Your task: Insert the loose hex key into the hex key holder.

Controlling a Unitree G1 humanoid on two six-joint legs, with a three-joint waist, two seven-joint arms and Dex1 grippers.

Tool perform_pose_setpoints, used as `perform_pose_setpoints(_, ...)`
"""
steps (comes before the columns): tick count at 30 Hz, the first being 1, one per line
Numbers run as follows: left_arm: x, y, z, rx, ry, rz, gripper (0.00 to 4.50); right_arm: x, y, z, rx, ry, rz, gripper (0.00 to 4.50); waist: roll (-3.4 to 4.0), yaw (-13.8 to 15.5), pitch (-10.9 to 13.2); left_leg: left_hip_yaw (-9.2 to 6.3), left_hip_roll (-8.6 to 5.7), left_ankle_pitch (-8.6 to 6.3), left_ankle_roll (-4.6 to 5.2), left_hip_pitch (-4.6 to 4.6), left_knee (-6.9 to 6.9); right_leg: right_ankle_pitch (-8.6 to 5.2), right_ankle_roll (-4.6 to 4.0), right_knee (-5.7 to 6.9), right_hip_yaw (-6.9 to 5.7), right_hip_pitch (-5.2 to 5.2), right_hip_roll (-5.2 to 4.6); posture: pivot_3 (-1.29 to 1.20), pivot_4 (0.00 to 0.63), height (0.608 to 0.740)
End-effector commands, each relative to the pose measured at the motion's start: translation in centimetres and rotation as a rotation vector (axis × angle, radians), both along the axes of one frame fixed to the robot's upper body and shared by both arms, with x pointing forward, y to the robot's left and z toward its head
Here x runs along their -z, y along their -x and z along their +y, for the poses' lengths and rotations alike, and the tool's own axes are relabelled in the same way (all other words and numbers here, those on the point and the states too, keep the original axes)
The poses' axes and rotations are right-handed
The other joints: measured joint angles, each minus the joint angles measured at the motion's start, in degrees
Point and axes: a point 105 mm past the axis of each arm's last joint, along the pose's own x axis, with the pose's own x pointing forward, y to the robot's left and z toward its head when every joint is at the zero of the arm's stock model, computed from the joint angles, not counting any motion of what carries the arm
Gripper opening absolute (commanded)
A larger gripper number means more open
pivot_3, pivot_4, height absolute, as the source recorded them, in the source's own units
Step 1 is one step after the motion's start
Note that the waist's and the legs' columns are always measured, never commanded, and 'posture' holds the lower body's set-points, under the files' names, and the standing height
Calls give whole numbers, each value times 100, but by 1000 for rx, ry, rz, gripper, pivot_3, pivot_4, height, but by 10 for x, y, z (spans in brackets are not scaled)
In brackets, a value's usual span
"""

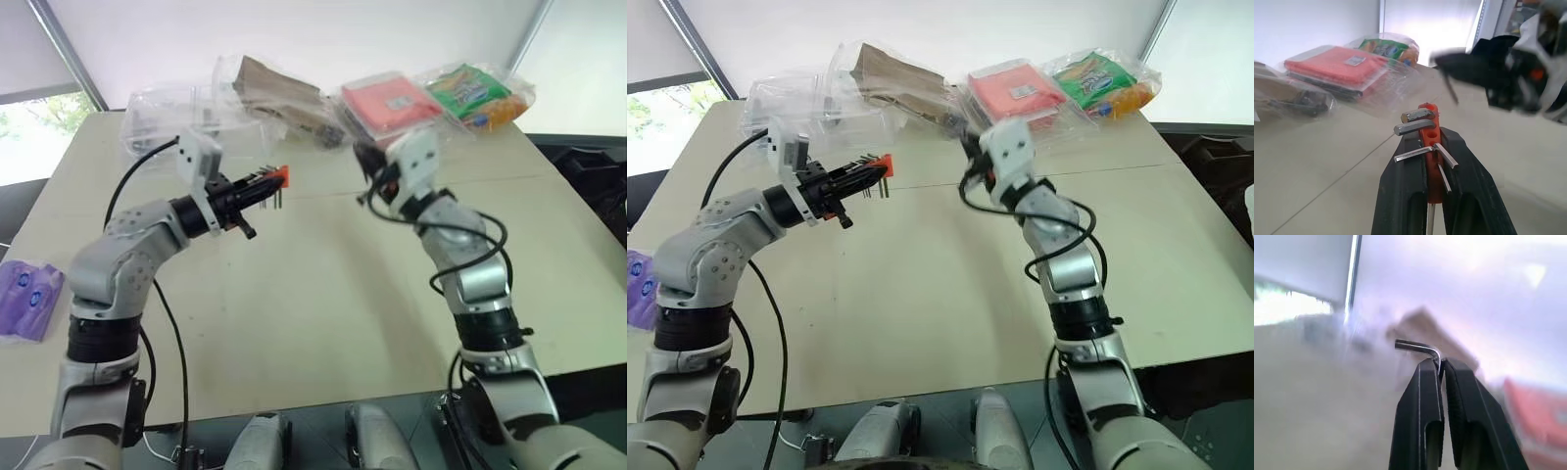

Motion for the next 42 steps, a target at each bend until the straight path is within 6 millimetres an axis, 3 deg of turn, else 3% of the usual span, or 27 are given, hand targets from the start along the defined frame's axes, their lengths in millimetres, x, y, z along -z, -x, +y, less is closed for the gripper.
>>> perform_pose_setpoints(1, -13, -1, -7, 36, 0, -62, 0, -29, 14, 12, -104, -200, -101, 49, 0, -7, 0, 0, 0, 0, 0, -1, 0, 0, 0, 0, 0, 0, 0, 0, 150, 740)
perform_pose_setpoints(6, -17, -4, -13, 58, -4, -77, 0, -33, 21, 41, -181, -287, -119, 49, 1, -18, 0, 0, -1, 1, -1, 0, 2, 0, 0, 6, 0, -3, 1, 0, 150, 740)
perform_pose_setpoints(12, -25, -7, -18, 72, -5, -106, 0, -25, 31, 69, -221, -283, -135, 49, 2, -64, 0, 0, -1, 1, -1, -3, 1, 0, 0, 10, 0, -10, 0, 0, 150, 740)
perform_pose_setpoints(28, -29, -6, -16, 65, -3, -124, 0, -5, 26, 72, -193, -237, -113, 49, 2, -152, 0, -1, -1, 0, -1, -3, -4, 0, 0, 22, 1, -19, 0, 0, 150, 740)
perform_pose_setpoints(42, -25, -3, -18, 72, -2, -116, 0, -10, 27, 75, -201, -242, -127, 49, 2, -152, 0, -2, -1, 0, -1, -4, -4, 0, 0, 22, 1, -20, 0, 0, 150, 740)
